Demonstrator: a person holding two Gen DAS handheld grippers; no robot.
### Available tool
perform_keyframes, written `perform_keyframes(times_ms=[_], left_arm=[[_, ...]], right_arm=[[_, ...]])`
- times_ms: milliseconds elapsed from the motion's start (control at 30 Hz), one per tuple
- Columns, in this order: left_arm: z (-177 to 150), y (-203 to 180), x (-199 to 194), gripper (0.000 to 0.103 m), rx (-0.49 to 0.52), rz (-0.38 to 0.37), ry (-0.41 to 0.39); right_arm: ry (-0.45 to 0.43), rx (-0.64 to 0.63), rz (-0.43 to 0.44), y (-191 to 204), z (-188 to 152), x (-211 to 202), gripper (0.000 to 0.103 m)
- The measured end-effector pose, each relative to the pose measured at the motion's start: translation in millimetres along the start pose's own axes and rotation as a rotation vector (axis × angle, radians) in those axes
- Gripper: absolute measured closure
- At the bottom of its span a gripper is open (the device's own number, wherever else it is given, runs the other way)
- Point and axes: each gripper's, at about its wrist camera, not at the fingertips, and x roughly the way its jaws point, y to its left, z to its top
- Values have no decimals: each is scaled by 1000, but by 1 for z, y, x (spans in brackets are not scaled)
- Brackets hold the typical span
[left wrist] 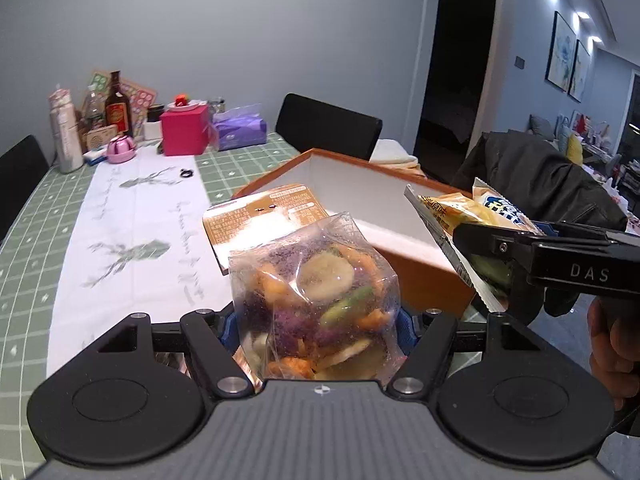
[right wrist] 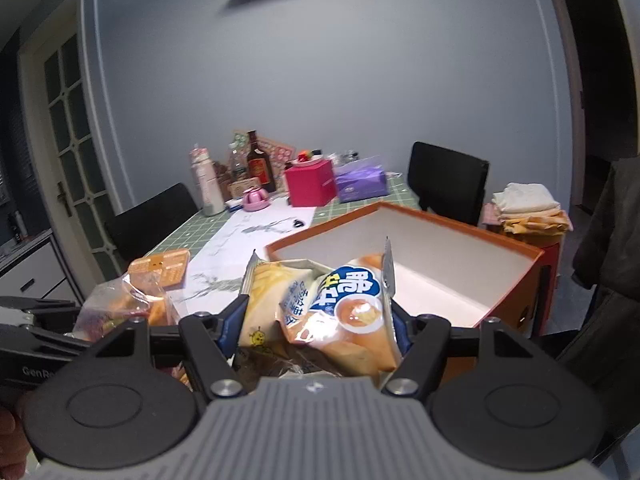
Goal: Organize snacks
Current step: 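Carry both held bags up and over into the orange box, then lower both bags into the orange box and open both tools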
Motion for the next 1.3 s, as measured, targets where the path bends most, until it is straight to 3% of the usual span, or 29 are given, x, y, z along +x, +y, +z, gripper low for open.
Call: perform_keyframes(times_ms=[333, 767, 967, 1300], left_arm=[[39, -43, 45, 22, 65, -67, 26], [58, -90, 107, 22, 126, -15, 117], [58, -94, 135, 22, 92, -26, 178], [61, -92, 161, 22, 6, -54, 238]], right_arm=[[77, -70, -63, -46, 48, 47, 36], [266, -173, -80, -96, 60, 111, 36], [352, -179, -70, -118, 56, 137, 36], [401, -225, -35, -129, 55, 156, 36]])
